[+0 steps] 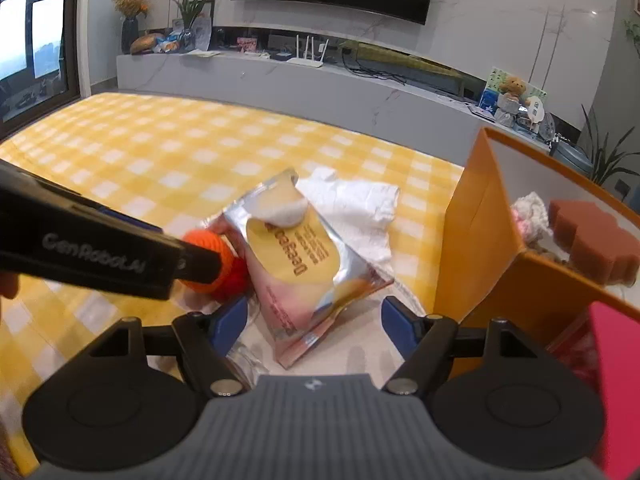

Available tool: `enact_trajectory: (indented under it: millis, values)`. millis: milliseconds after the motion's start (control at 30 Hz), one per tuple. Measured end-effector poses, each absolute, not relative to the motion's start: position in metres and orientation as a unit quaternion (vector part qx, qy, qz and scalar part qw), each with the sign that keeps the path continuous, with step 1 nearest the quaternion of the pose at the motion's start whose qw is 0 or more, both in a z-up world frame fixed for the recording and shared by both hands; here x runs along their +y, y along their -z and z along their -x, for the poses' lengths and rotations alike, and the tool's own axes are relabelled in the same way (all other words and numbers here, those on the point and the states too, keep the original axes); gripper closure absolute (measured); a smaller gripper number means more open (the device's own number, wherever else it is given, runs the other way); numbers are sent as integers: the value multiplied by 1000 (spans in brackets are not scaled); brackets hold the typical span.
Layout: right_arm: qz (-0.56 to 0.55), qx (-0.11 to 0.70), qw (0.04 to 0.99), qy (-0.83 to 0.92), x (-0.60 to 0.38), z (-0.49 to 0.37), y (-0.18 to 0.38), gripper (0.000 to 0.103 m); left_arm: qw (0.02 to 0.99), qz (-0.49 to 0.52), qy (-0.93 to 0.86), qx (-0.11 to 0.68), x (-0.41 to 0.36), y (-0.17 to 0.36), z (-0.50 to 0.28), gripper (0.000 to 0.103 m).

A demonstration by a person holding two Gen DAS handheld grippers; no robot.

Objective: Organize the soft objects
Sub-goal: 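Grasp the orange crocheted ball with the left gripper while the right gripper grasps the Deeyeo packet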

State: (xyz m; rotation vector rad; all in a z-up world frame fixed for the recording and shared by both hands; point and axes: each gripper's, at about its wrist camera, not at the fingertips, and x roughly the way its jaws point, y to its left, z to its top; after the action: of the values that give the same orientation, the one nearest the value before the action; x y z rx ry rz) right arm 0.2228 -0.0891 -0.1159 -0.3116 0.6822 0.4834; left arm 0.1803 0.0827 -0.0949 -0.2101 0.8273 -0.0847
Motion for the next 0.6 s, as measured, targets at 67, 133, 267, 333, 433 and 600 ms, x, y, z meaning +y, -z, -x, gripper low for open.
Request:
enact_trajectory:
  millis: [67,133,267,333,433,600]
  values:
    - [154,327,902,-234,-90,-223,120,30,911,83,37,403,80,100,-182,41]
    - [156,324,903,-235,-90,-224,122,30,914,64,31,399,77,100,-183,41]
    - [170,312,902,-247,-85,-224,122,30,910,80,36,406,82,105,-184,45]
    - [184,302,899,-257,-82,-224,123,30,910,88,47,402,84,104,-184,56]
    - [207,294,896,-259,-76,-226,124,30,913,76,45,399,81,101,-181,57]
    - [229,289,892,-262,-71,-236,120,18,921,85,33,380,88,92,-177,57]
